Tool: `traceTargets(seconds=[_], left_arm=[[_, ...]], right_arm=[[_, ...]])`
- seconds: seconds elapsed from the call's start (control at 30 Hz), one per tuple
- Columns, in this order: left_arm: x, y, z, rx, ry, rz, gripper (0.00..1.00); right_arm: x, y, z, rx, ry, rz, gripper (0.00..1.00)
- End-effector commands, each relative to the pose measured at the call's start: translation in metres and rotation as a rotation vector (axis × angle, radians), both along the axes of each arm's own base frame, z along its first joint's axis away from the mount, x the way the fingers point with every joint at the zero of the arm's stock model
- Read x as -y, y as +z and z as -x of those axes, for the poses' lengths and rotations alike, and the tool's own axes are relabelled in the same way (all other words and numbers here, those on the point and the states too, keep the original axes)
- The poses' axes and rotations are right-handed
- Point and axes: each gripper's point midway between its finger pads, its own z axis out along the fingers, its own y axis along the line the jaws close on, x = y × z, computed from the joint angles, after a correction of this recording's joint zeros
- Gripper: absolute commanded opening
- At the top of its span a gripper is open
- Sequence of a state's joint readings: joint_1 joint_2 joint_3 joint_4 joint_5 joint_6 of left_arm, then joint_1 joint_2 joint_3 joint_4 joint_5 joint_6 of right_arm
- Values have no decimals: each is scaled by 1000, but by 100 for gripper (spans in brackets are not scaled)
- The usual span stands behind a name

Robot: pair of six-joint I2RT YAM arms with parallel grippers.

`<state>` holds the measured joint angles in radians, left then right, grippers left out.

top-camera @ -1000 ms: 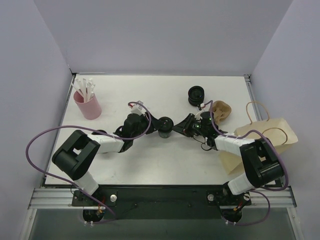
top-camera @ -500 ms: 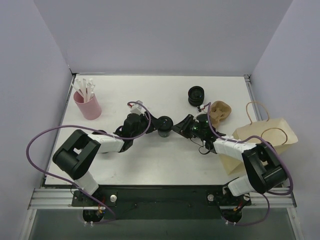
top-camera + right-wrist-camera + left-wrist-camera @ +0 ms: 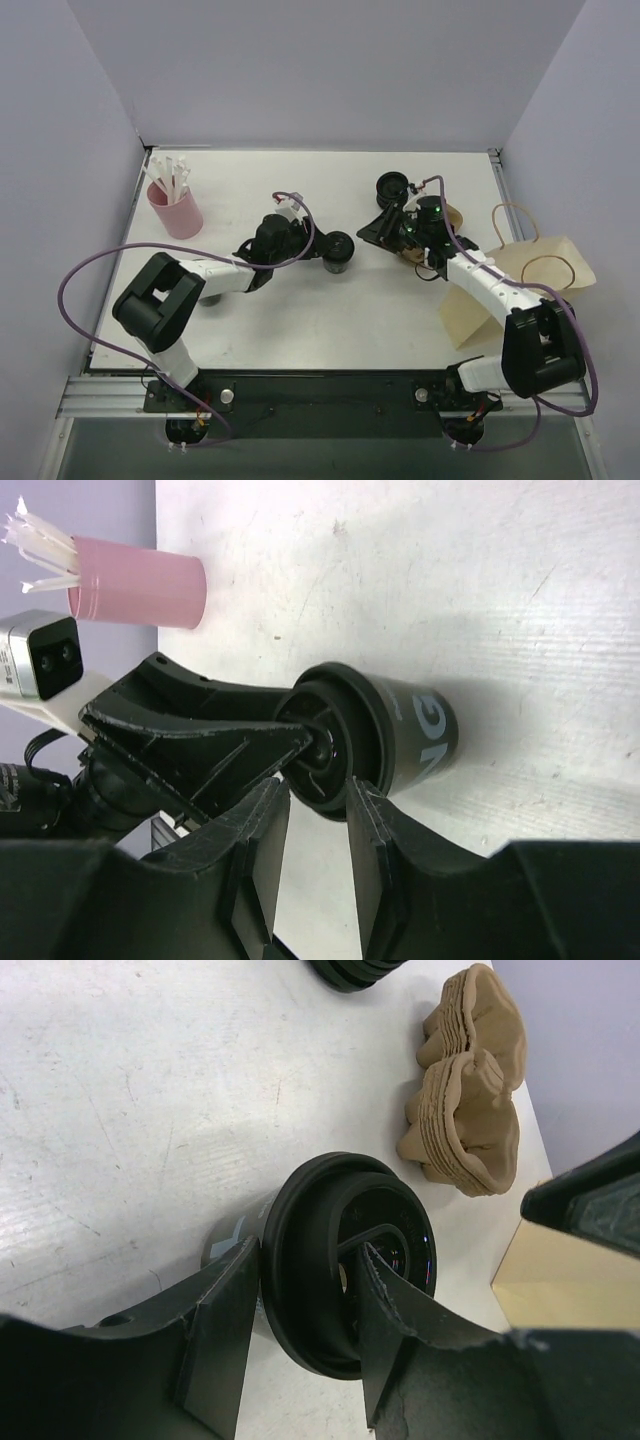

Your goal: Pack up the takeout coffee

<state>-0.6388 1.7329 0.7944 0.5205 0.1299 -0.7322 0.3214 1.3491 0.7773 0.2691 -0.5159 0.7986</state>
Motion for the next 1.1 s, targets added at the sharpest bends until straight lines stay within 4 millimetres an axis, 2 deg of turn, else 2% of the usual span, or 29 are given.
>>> traceTargets(seconds=[0.0, 0.27, 0.43, 0.63, 0.93, 1.07], left_arm=[[-97, -163, 131, -542, -160, -568, 50], [-92, -165, 127, -528, -209, -569, 50], [-92, -164, 125, -523, -208, -575, 50], [-92, -166, 125, -529, -204, -582, 50], [-93, -168, 125, -534, -202, -589, 50], [-93, -168, 126, -534, -200, -589, 50]], right_arm=[[2, -6, -11, -24, 86, 14, 32], [-9, -23, -23, -69, 177, -19, 35], [-7, -34, -29, -95, 157, -31, 31], [-4, -33, -36, -87, 140, -68, 27], [6, -33, -40, -91, 123, -111, 32], [4, -39, -40, -102, 135, -114, 31]])
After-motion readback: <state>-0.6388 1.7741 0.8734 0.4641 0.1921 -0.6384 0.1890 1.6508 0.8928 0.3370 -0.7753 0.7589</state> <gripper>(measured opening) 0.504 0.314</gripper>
